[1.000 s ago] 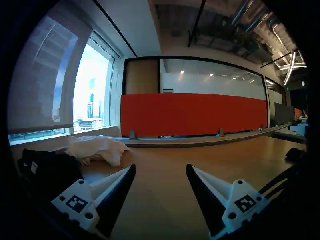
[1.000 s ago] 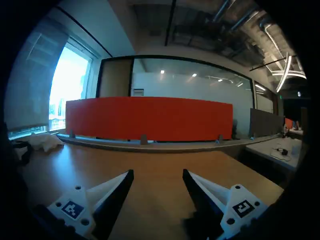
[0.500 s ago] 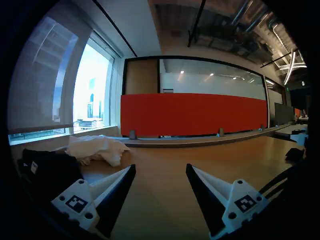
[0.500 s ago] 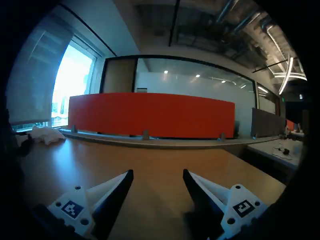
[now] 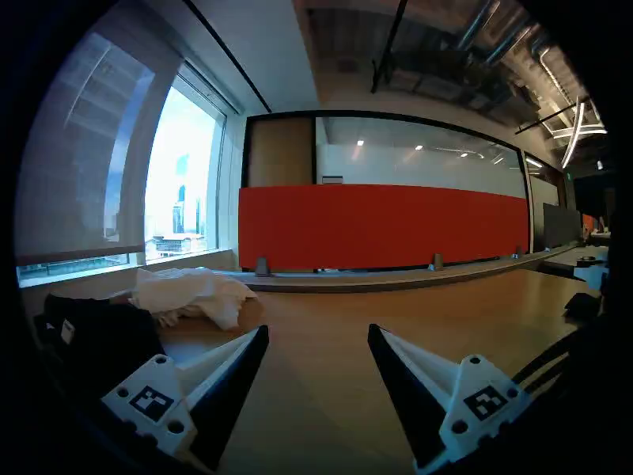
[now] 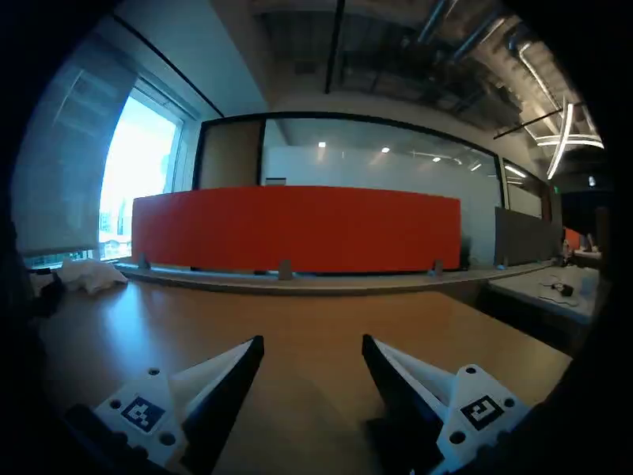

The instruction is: Fold towel

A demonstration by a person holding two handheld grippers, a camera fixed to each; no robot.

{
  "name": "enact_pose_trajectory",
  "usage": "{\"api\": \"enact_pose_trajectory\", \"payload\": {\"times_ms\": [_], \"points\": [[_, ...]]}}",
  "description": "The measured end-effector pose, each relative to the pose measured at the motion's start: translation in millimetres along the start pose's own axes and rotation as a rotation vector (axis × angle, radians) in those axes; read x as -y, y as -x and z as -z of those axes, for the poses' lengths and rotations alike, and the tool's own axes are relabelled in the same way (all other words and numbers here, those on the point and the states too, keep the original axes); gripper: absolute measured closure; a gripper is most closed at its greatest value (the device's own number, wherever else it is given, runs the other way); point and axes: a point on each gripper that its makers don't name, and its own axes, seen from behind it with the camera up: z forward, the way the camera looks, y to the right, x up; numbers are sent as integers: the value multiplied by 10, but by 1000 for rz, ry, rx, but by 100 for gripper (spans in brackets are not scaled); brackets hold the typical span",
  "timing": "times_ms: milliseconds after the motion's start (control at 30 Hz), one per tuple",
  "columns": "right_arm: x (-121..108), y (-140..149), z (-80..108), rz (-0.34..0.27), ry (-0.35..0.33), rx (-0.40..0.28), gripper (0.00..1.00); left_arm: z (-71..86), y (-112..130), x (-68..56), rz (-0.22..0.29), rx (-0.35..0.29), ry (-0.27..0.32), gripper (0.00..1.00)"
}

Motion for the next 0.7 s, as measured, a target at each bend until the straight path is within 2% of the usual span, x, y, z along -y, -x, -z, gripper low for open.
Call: {"api": "enact_pose_trajectory", "payload": {"times_ms": [700], "points": [[16,-58,66,-8,-4,-33,4,-2,1,-13,0,0,0,7]]}}
